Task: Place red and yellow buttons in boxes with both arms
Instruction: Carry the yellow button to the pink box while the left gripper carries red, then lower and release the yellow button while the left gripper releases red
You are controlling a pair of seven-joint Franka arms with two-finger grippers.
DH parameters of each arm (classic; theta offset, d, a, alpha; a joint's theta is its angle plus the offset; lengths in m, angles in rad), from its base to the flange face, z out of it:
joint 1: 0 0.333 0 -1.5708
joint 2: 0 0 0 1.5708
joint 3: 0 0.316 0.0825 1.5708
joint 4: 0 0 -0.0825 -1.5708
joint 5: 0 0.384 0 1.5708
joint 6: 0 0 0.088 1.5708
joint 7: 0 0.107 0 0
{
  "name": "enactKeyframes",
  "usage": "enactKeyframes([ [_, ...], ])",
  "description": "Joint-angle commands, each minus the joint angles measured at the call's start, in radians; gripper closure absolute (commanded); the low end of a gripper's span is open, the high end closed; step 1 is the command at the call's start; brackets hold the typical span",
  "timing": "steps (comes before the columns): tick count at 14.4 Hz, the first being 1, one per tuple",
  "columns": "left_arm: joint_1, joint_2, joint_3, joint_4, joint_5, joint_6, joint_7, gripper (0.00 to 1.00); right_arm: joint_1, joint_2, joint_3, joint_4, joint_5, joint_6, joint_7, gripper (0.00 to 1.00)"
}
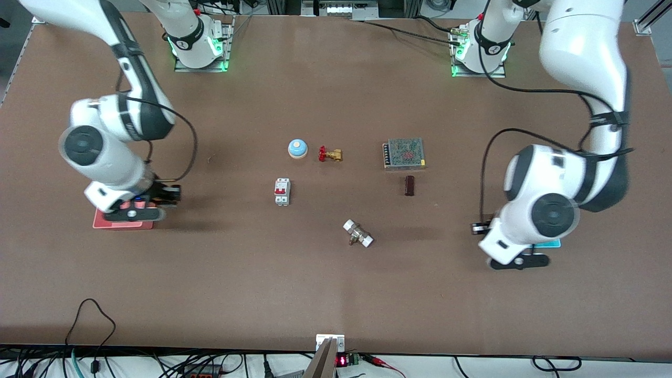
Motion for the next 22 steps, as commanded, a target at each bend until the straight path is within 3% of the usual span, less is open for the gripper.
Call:
enactKeyframes([
  [1, 0.083, -0.041, -0.007, -0.023, 0.018, -0.030, 0.189, 0.96, -0.051, 0.005, -0.063, 0.056, 0.075, -0.044, -0.171, 0.85],
  [3, 0.152, -0.045, -0.007, -0.027, 0.018, -0.065, 0.294, 0.96, -0.082, 0.034, -0.120, 0.064, 0.104, -0.030, -0.269, 0.85],
  [5, 0.177, -0.024, -0.007, -0.044, 0.059, -0.021, 0.299, 0.96, -0.114, 0.098, -0.139, 0.089, 0.107, 0.013, -0.345, 0.85],
  [7, 0.186, -0.047, -0.007, -0.149, 0.060, 0.054, 0.296, 0.96, -0.134, 0.141, -0.139, 0.095, 0.112, 0.074, -0.365, 0.85],
  [12, 0.229, -0.114, -0.020, -0.482, 0.053, 0.460, 0.287, 0.96, -0.136, 0.233, -0.134, 0.092, 0.104, 0.151, -0.396, 0.85],
  [14, 0.229, -0.105, -0.020, -0.524, 0.053, 0.562, 0.285, 0.96, -0.133, 0.253, -0.128, 0.093, 0.101, 0.149, -0.413, 0.85],
  [16, 0.229, -0.096, -0.020, -0.533, 0.053, 0.584, 0.285, 0.94, -0.130, 0.273, -0.126, 0.092, 0.101, 0.149, -0.417, 0.84],
  [17, 0.229, -0.096, -0.020, -0.535, 0.053, 0.582, 0.285, 0.89, -0.130, 0.278, -0.126, 0.093, 0.101, 0.149, -0.417, 0.84],
  [19, 0.229, -0.090, -0.020, -0.535, 0.053, 0.582, 0.261, 0.61, -0.128, 0.284, -0.126, 0.092, 0.100, 0.149, -0.417, 0.84],
  [20, 0.229, -0.088, -0.020, -0.535, 0.053, 0.582, 0.254, 0.25, -0.128, 0.289, -0.126, 0.093, 0.100, 0.149, -0.417, 0.81],
  [21, 0.229, -0.088, -0.020, -0.535, 0.053, 0.579, 0.259, 0.00, -0.128, 0.293, -0.126, 0.093, 0.100, 0.149, -0.417, 0.78],
  [22, 0.228, -0.088, -0.020, -0.532, 0.054, 0.574, 0.261, 0.00, -0.128, 0.295, -0.126, 0.093, 0.100, 0.149, -0.417, 0.72],
])
